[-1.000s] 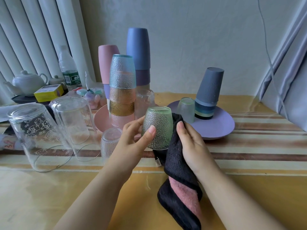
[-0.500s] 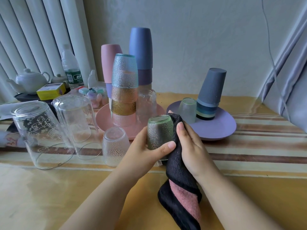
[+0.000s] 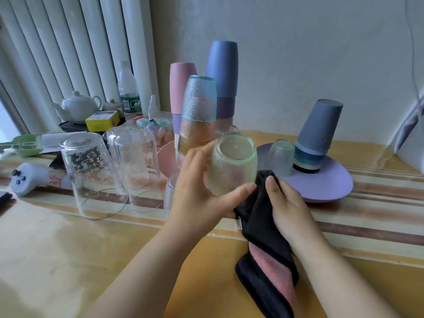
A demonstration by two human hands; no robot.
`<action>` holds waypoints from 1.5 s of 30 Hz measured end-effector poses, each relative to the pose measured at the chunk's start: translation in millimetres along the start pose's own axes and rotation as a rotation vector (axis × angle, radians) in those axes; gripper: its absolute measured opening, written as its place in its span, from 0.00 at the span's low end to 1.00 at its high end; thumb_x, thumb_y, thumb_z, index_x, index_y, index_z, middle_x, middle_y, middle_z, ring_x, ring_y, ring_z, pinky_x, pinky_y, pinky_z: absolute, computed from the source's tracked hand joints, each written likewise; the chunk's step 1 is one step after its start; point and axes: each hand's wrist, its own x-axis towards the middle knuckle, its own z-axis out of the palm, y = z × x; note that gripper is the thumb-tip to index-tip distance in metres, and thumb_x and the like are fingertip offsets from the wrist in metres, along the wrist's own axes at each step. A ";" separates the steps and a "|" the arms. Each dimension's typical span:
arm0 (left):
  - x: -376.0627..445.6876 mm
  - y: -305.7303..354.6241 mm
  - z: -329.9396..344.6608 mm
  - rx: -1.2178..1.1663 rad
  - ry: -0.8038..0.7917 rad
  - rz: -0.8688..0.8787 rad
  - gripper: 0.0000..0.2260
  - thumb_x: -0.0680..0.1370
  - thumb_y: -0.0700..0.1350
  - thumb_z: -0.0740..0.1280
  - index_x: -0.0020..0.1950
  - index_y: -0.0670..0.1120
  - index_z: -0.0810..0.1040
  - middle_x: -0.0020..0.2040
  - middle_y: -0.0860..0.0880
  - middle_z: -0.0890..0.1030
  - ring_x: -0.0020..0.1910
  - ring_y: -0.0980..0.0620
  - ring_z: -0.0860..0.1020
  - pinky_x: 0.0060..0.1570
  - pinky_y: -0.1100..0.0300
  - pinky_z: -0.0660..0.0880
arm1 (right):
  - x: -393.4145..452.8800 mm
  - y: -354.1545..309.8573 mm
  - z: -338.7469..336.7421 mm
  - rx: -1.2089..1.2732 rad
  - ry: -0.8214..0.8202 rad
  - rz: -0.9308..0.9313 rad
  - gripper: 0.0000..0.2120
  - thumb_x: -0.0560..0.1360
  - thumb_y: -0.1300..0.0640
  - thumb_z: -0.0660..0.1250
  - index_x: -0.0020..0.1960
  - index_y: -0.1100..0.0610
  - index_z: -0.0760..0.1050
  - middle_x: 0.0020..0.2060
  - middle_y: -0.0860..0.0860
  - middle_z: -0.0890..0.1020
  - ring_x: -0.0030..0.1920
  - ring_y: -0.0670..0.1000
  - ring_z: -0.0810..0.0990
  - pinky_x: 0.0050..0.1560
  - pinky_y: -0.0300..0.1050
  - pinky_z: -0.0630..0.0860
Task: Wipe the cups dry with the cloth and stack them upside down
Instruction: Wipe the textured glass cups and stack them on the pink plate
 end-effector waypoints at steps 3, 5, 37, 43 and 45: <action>7.1 -3.4 -13.9 0.195 0.242 0.069 0.37 0.66 0.60 0.72 0.69 0.43 0.69 0.61 0.53 0.73 0.59 0.51 0.74 0.60 0.53 0.72 | 0.0 0.7 1.0 -0.017 0.026 0.012 0.13 0.79 0.46 0.54 0.46 0.49 0.75 0.43 0.40 0.80 0.44 0.29 0.75 0.42 0.22 0.68; 9.3 -6.6 -19.1 0.293 0.363 0.012 0.34 0.67 0.59 0.70 0.68 0.42 0.68 0.58 0.51 0.74 0.57 0.51 0.72 0.59 0.57 0.69 | 0.0 1.8 1.2 -0.022 0.023 0.014 0.14 0.79 0.45 0.54 0.48 0.51 0.76 0.45 0.42 0.80 0.48 0.35 0.76 0.46 0.27 0.69; -1.1 -3.6 32.5 0.488 -0.138 0.185 0.09 0.75 0.44 0.65 0.53 0.44 0.74 0.46 0.50 0.78 0.41 0.48 0.79 0.40 0.60 0.75 | 14.6 15.5 -27.1 -0.046 0.363 0.027 0.13 0.80 0.49 0.54 0.45 0.55 0.71 0.35 0.45 0.75 0.38 0.45 0.73 0.36 0.28 0.67; 35.7 7.6 82.6 0.465 -0.433 -0.083 0.14 0.78 0.44 0.65 0.63 0.45 0.73 0.56 0.49 0.78 0.52 0.50 0.77 0.50 0.63 0.71 | 18.8 28.1 -44.5 -0.033 0.499 0.038 0.13 0.80 0.52 0.56 0.52 0.59 0.75 0.42 0.47 0.78 0.43 0.48 0.73 0.34 0.33 0.64; 53.8 5.5 102.2 0.474 -0.434 -0.072 0.16 0.78 0.44 0.65 0.65 0.43 0.72 0.59 0.47 0.78 0.55 0.49 0.77 0.50 0.63 0.69 | 18.1 32.5 -47.0 -0.005 0.511 0.038 0.13 0.80 0.52 0.56 0.50 0.58 0.76 0.40 0.46 0.78 0.42 0.47 0.73 0.35 0.33 0.64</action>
